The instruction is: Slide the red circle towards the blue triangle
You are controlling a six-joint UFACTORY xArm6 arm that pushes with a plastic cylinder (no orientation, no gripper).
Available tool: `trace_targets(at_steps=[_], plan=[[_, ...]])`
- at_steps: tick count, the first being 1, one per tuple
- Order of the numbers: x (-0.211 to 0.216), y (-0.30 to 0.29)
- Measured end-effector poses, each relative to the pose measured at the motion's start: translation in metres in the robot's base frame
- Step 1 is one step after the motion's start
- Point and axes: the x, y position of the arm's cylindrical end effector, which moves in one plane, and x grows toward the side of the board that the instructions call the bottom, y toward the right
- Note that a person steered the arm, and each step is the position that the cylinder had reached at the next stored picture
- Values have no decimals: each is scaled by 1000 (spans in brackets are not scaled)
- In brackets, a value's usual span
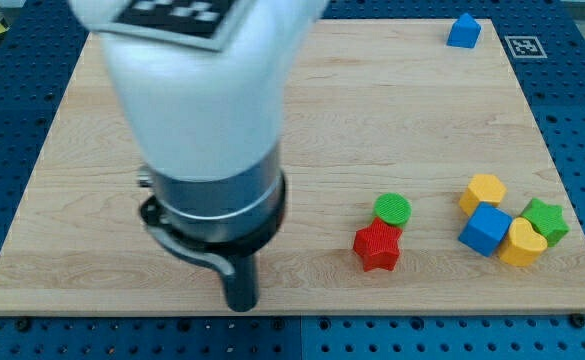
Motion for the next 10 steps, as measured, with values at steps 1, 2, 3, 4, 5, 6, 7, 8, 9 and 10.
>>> trace_targets(at_steps=[1,2,3,4,5,6,7,8,9,10], plan=[[0,-3],[0,-26],[0,-34],[-8,-34],[-30,-31],[-37,-13],[-35,-8],[-33,-7],[-24,-2],[-9,10]])
